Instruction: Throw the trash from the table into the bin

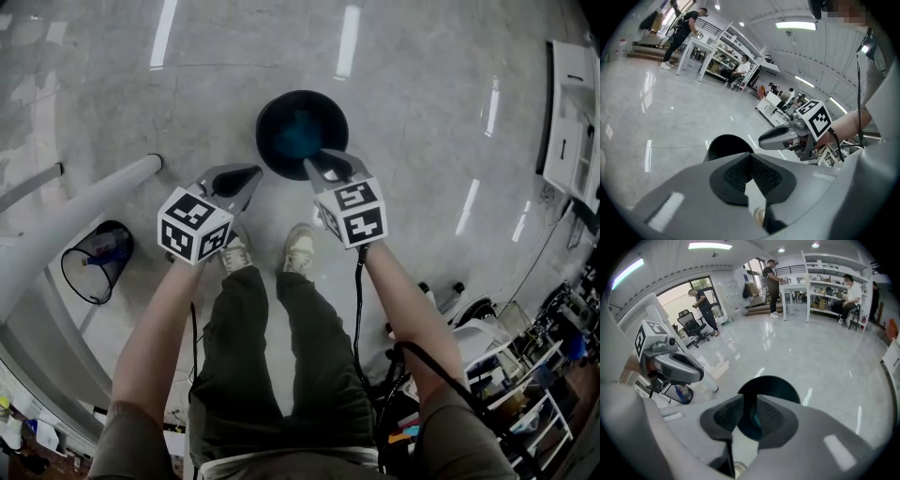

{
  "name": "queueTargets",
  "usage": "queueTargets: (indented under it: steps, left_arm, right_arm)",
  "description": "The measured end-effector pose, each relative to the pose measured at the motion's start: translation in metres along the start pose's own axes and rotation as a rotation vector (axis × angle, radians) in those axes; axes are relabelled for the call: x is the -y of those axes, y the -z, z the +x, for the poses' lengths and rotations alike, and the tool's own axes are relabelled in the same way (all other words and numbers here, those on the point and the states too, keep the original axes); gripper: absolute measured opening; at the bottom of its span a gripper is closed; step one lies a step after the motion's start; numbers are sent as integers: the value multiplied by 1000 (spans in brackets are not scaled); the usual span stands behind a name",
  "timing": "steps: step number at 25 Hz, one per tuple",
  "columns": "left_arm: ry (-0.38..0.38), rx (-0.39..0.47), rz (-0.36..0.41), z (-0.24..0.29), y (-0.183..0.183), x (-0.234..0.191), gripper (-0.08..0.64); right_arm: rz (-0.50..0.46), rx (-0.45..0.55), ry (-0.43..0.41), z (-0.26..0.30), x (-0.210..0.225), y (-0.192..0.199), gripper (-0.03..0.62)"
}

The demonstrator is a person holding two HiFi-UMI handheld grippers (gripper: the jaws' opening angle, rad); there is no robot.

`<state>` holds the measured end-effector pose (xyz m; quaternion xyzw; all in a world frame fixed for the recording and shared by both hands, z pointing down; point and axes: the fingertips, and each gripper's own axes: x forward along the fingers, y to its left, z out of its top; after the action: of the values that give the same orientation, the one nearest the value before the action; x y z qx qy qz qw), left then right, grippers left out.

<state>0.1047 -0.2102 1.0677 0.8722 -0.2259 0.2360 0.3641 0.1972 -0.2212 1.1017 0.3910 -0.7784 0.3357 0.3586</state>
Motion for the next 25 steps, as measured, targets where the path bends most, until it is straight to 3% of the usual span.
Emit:
queueTargets:
  steps: [2, 7, 15, 25]
  left_arm:
    - [-4, 25, 14, -12, -24, 10, -2]
    - [6, 84, 68, -52, -95, 47, -2]
    - [1, 238, 163, -142, -243, 125, -2]
    - [12, 442, 324, -298, -410, 256, -2]
  right_arm:
    - [-24, 52, 27, -24, 1, -26, 94]
    - [-216, 208, 96, -97, -11, -104, 94]
    - [-231, 412, 91, -253, -49, -236, 92]
    - [-354, 711, 97, -479, -132, -383, 91]
